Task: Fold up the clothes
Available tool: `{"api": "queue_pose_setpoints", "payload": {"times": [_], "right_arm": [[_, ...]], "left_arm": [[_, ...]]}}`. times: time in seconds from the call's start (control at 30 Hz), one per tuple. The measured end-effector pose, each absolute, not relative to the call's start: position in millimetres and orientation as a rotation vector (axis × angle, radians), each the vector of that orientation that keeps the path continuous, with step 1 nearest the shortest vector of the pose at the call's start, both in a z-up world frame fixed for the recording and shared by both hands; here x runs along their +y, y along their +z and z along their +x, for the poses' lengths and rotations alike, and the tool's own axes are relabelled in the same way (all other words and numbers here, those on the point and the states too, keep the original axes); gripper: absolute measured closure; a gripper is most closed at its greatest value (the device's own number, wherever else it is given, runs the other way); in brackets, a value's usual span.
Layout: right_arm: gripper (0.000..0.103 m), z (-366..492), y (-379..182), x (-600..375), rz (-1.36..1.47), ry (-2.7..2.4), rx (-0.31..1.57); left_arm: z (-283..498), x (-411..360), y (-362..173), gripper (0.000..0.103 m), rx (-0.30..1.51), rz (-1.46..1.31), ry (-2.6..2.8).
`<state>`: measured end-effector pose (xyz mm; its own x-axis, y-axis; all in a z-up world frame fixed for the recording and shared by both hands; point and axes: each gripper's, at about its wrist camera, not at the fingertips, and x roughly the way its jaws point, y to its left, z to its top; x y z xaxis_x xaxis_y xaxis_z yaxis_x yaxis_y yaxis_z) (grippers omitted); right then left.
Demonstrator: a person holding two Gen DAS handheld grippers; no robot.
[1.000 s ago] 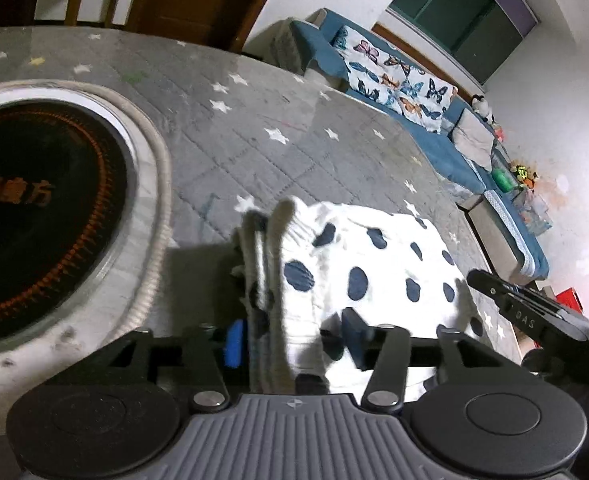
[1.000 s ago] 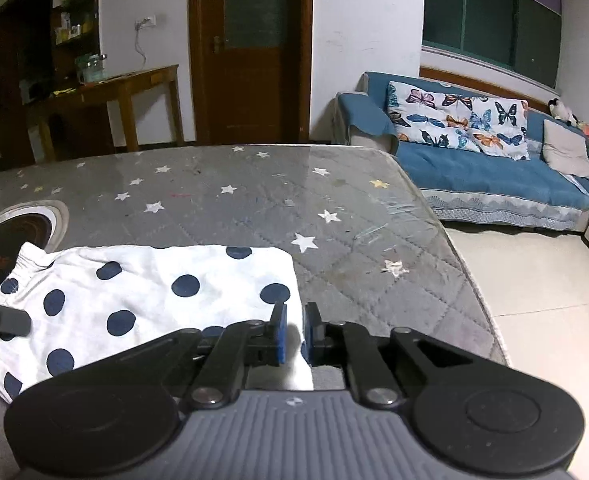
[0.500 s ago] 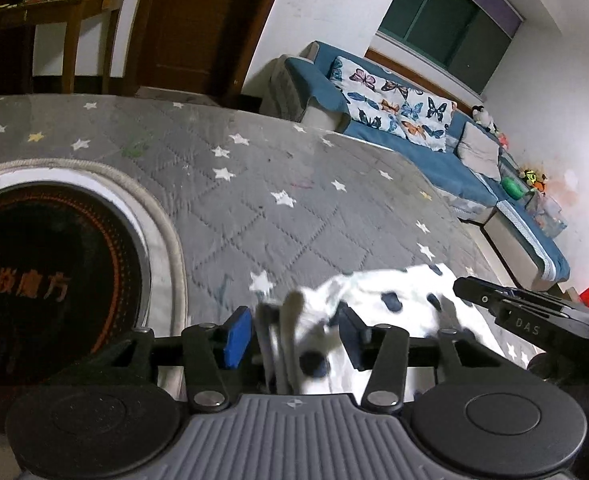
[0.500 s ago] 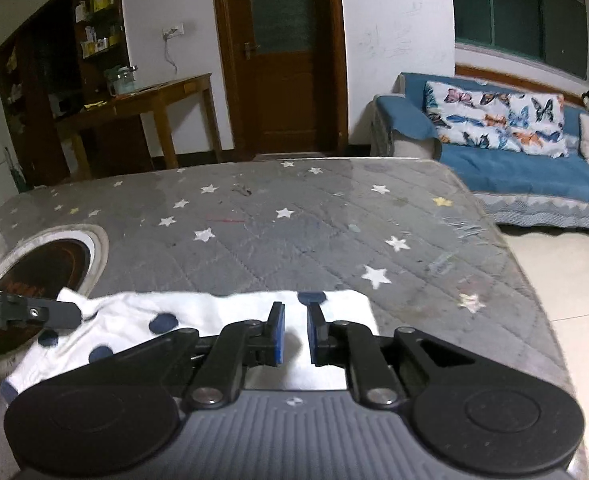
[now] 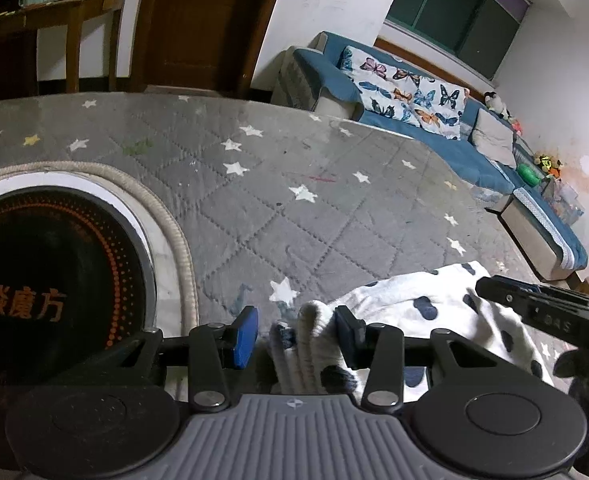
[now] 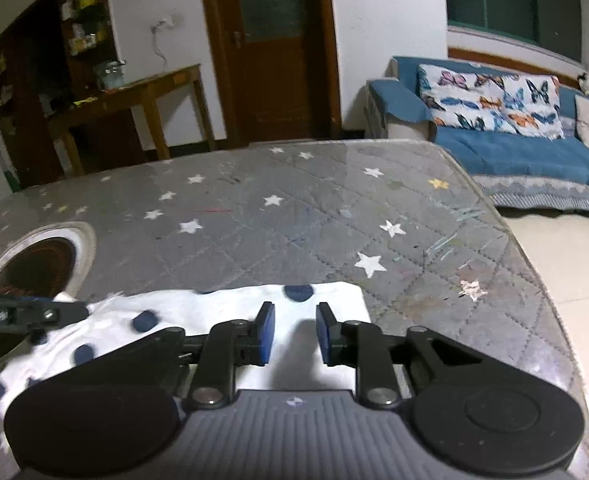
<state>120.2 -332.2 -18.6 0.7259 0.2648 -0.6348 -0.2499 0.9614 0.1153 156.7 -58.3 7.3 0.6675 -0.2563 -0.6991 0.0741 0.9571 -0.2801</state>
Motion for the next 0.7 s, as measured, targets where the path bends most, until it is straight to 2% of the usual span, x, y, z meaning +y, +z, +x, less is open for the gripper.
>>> {"api": "queue_pose_setpoints", "payload": {"times": [0.03, 0.33, 0.7], "right_arm": [[0.072, 113.7, -16.2, -331.6, 0.019, 0.296, 0.699], [0.056, 53.0, -14.0, -324.3, -0.035, 0.346, 0.685], [0.049, 14.4, -32.8, -338.8, -0.02, 0.299, 0.7]], "left_arm": [[154.5, -59.5, 9.3, 0.057, 0.815, -0.229, -0.19], [140.8, -61.5, 12.8, 0.053, 0.801, -0.183, -0.187], [136.2, -62.1, 9.3, 0.052, 0.804, -0.152, -0.175]]}}
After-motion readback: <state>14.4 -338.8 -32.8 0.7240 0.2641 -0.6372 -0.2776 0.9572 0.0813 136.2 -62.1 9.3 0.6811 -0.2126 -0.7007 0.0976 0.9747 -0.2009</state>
